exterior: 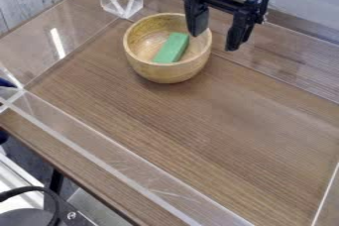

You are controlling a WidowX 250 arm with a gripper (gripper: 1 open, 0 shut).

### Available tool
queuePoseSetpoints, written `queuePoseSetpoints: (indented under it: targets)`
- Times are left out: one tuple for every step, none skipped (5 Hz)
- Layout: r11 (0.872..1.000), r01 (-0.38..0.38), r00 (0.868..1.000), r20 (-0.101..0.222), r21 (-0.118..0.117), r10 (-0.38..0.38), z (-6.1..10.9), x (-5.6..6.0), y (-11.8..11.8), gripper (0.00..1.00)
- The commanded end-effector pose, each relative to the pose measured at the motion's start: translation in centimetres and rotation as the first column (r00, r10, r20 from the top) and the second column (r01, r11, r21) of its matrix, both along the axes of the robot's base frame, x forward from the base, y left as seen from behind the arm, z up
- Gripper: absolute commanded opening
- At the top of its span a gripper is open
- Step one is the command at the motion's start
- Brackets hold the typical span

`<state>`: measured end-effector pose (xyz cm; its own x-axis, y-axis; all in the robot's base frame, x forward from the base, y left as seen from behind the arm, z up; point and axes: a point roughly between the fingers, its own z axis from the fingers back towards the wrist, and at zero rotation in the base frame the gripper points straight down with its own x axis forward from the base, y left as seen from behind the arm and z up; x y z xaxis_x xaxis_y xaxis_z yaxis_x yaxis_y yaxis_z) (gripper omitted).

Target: Remove the green block from inside the brown bowl and put it on the table

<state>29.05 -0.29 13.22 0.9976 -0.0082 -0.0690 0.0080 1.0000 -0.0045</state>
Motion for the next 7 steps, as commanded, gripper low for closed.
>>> queuePoseSetpoints:
  targets:
    - [1.000,-0.005,1.000,-0.011,0.006,0.005,-0.5,0.0,0.8,1.00]
    - [1.000,-0.015,1.000,-0.018,0.013,0.016,-1.0,-0.2,2.4,1.00]
    - [0.999,-0.035,0.999,-0.015,0.020,0.035,-1.2,-0.4,4.3,1.00]
    - [0.998,-0.050,0.999,-0.017,0.028,0.051,-1.7,-0.3,5.6,1.00]
    - [0.998,-0.061,0.998,-0.023,0.035,0.062,-2.4,-0.1,6.5,1.00]
    - [0.996,-0.076,0.997,-0.029,0.039,0.077,-3.2,0.0,7.5,1.00]
    - [0.996,-0.085,0.996,-0.033,0.040,0.087,-4.1,0.3,8.4,1.00]
